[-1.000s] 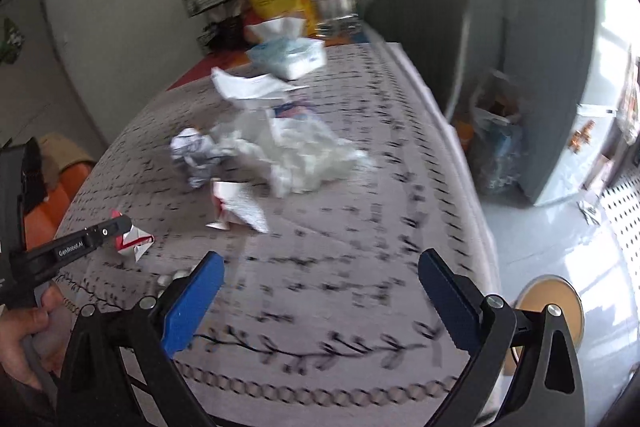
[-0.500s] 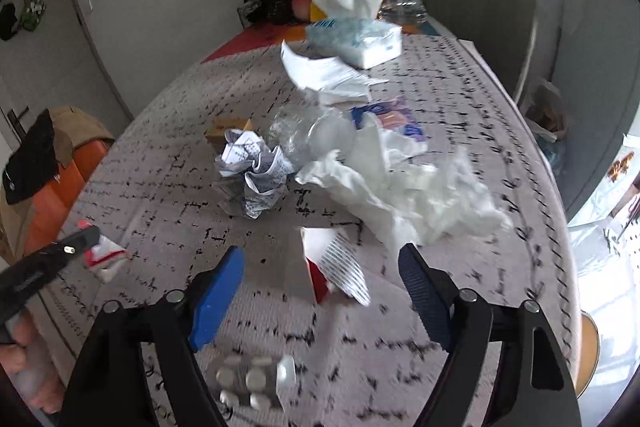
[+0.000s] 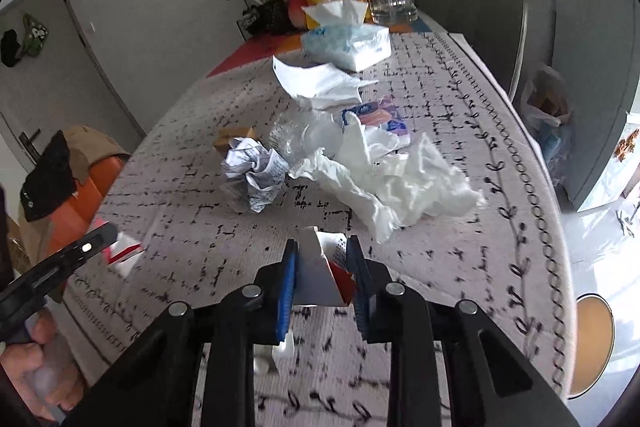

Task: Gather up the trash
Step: 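Carry the paper scrap with the right gripper over the trash bin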

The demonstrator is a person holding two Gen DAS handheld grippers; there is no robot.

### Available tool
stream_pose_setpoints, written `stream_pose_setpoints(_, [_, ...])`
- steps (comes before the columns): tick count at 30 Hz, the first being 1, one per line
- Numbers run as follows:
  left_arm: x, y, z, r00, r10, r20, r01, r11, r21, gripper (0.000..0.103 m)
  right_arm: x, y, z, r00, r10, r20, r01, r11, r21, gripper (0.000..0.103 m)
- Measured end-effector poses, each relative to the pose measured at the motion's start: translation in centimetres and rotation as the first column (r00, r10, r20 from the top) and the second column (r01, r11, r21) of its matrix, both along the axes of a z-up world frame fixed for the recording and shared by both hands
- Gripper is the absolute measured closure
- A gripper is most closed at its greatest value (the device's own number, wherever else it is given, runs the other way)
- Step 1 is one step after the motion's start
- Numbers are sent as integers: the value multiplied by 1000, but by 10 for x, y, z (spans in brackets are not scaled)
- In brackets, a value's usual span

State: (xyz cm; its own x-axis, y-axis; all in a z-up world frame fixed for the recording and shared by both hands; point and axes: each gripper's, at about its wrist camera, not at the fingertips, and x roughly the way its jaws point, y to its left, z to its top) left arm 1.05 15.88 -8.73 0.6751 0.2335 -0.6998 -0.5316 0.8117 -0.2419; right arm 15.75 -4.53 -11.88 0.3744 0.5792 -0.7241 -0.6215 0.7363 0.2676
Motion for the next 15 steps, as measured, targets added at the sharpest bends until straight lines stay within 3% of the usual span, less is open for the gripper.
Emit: stream_pose_setpoints(15, [60,-66,25,982,-182,59,180,983,29,100,-14,-74,34,997,-48,61,42,995,93,78])
